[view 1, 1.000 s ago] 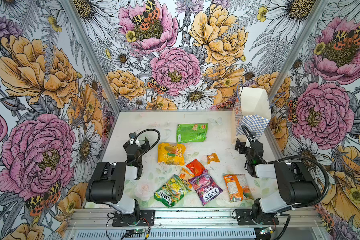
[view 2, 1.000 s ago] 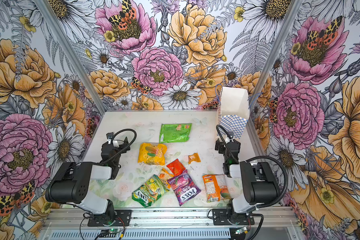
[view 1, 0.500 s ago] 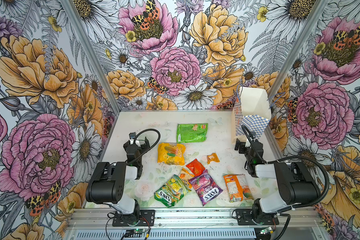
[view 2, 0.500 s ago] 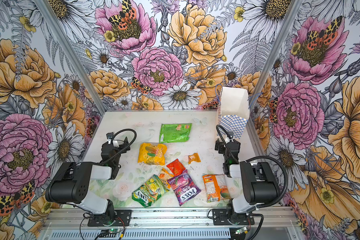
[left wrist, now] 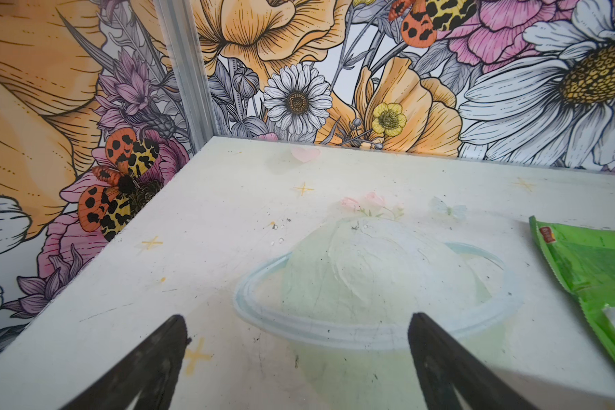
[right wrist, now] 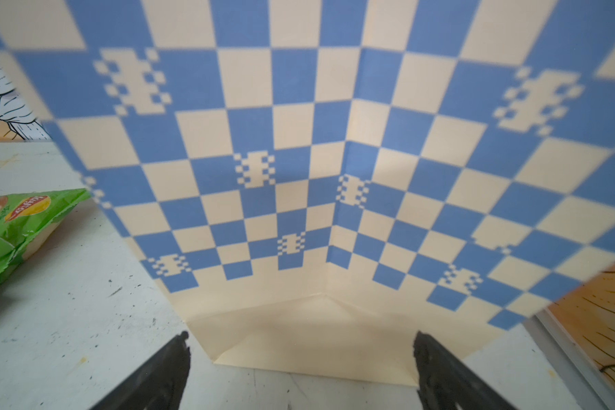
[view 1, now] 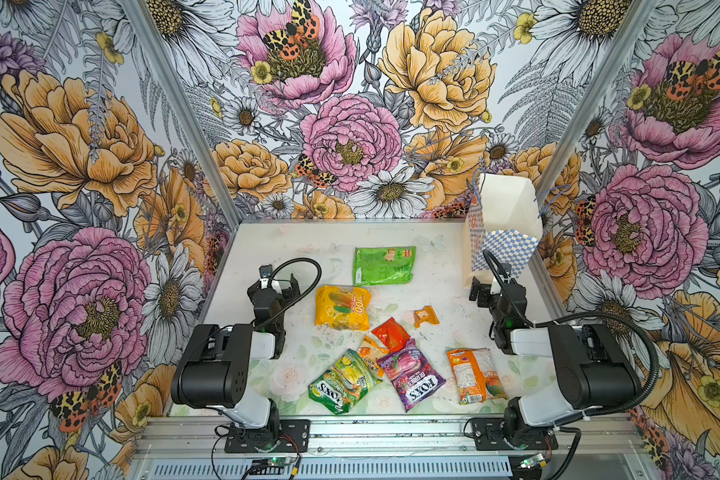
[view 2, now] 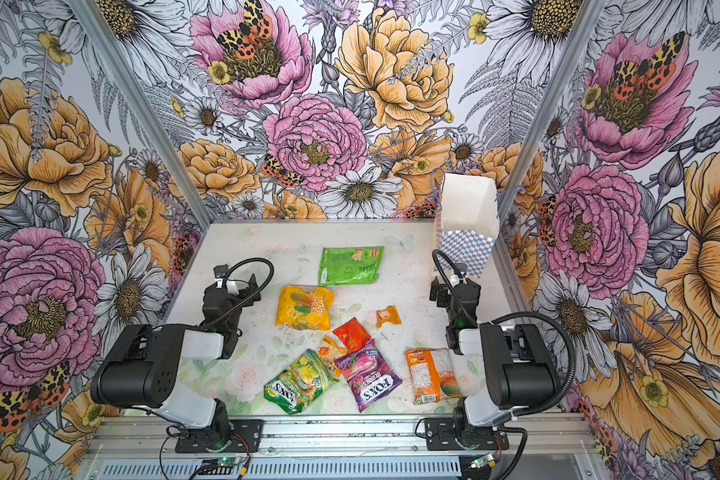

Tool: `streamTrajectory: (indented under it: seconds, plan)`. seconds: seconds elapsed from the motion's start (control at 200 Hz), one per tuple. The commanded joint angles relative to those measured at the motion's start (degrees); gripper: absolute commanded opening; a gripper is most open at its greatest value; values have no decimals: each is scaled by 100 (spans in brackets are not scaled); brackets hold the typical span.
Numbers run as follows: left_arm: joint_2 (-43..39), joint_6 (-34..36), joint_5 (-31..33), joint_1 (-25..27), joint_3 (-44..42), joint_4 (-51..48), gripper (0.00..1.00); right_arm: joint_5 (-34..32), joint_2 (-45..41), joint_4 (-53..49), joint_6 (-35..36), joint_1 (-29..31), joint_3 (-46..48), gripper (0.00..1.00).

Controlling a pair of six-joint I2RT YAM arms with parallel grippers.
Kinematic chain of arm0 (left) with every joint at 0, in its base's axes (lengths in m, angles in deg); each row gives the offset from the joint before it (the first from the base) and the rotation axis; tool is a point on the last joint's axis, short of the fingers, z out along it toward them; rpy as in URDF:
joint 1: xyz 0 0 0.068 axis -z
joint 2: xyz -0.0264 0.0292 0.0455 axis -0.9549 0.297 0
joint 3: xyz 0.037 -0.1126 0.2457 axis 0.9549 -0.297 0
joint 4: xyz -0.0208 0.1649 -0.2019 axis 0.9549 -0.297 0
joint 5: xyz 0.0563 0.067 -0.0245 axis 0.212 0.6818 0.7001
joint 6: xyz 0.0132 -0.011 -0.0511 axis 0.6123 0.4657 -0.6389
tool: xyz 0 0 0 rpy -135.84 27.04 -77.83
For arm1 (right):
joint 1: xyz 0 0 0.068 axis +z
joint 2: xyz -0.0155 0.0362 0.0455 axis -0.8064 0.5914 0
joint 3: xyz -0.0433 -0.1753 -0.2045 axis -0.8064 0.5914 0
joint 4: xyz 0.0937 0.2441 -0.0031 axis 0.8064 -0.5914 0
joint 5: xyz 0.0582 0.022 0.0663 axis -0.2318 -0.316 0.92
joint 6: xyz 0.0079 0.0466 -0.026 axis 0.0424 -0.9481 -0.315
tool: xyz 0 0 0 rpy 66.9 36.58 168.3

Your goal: Place the snacks into the paper bag

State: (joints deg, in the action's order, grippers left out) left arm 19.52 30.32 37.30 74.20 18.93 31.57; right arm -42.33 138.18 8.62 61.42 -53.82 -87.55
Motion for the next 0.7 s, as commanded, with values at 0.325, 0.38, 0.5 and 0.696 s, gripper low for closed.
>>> streamTrajectory:
  seconds: [0.325, 0.38, 0.5, 0.696]
  plan:
    - [-2692, -106, 947, 1191, 411, -1825, 99, 40, -2118, -1550, -236, 280, -23, 100]
    - [-2966, -575, 858, 1199, 755, -2658, 99, 205, -2490, -1937, -529, 306, -79, 100]
    - [-3284, -1773, 1160, 1200, 1158, -3670, 99, 345, -3304, -3107, -1158, 354, -391, 100]
    - [-4263, -4022, 1413, 1075, 818, -4317, 99, 1147, -4261, -4816, -2428, 217, -1194, 100]
